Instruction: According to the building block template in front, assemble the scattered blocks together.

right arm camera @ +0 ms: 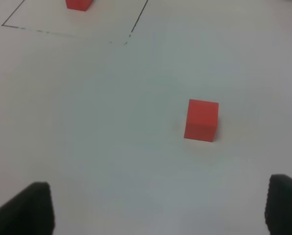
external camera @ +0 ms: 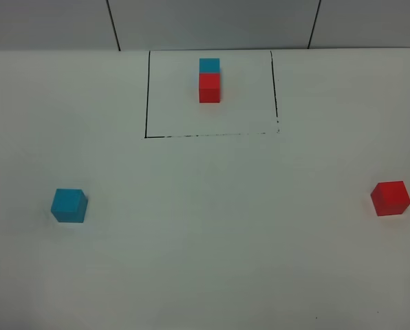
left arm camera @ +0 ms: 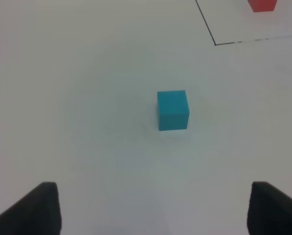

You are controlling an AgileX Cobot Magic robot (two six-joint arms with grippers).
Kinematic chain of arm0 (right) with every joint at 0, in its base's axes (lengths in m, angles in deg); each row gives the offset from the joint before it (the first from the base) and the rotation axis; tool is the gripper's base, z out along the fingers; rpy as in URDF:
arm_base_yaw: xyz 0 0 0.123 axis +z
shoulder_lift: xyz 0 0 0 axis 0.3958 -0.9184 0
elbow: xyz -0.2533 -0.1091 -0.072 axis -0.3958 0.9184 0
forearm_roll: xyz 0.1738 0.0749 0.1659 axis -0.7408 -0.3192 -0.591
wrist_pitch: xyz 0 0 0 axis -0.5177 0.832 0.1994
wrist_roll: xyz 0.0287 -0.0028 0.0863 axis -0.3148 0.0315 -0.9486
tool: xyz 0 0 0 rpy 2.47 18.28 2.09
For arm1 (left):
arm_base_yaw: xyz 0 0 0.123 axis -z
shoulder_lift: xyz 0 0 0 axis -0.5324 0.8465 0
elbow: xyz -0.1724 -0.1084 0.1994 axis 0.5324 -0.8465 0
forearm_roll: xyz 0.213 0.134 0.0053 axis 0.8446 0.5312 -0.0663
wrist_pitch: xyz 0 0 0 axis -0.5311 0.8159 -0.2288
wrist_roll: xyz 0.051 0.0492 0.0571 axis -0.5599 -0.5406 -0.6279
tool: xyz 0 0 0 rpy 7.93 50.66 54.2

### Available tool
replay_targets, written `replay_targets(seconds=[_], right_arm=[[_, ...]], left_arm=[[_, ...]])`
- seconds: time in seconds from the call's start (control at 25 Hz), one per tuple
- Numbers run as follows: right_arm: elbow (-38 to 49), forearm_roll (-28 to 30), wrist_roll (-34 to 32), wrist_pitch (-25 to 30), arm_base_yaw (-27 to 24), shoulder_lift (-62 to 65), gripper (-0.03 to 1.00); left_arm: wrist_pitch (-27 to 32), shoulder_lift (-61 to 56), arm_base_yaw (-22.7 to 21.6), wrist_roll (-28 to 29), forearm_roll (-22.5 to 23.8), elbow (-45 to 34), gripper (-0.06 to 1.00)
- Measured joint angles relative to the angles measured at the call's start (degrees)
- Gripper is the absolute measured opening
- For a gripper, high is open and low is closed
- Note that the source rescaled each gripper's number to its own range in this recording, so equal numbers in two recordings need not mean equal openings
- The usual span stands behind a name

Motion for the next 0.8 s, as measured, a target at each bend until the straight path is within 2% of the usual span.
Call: replay_targets(seconds=[0.8], right_arm=[[0.00,0.00,0.00,0.00,0.00,0.00,0.74]], left_arm=[[0.00,0.05,0.00,0.00,0.26,0.00,0.80]])
